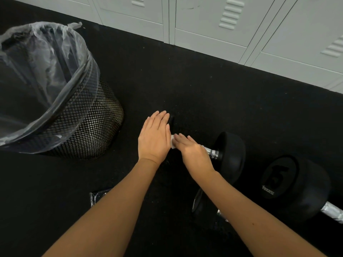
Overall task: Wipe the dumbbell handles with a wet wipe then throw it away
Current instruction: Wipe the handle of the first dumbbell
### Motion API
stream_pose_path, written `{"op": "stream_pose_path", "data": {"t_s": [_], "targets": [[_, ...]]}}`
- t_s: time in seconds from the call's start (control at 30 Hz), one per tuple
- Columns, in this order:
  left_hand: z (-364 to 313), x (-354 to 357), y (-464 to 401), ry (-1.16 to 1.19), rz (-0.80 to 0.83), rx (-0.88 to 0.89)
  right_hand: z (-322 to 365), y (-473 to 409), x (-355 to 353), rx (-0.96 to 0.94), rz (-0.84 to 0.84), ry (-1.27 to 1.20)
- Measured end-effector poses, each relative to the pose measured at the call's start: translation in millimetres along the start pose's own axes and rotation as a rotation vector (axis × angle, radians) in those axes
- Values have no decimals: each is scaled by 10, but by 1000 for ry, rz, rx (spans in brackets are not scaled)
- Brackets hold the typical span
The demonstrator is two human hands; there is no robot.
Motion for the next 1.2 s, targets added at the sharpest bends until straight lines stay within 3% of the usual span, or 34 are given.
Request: {"op": "stream_pose_path", "data": {"t_s": [0.1,0.3,0.5,0.67,0.83,1.0,1.2], "targets": [[-3,-9,1,-2,-4,-1,38,-103,-3,88,-63,-37],[2,4,0,-10,1,-3,-34,41,8,-74,22,42],[9,24,-8,-32,1,4,30,-108,-33,86,-58,5],[14,19,-4,-20,-9,6,-8,-19,-37,-22,100,68],[11,32,-7,-36,-18,8,-90,-210,-88,225,163,21],[17,33,-5,-23,-16,11,-92,-96,-11,23,120,45],[27,54,-9,-21,-34,15,-291,-448,-134,398,185,-115]]}}
Point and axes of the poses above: each hand's wrist, its own y-axis away from the middle knuckle, its own x-axis out of the palm, z = x × y, the point moved 3 cm from there along -y, towards the middle knuckle, and after that the axes turned 4 degrees about -x, right-handed, at the moved point
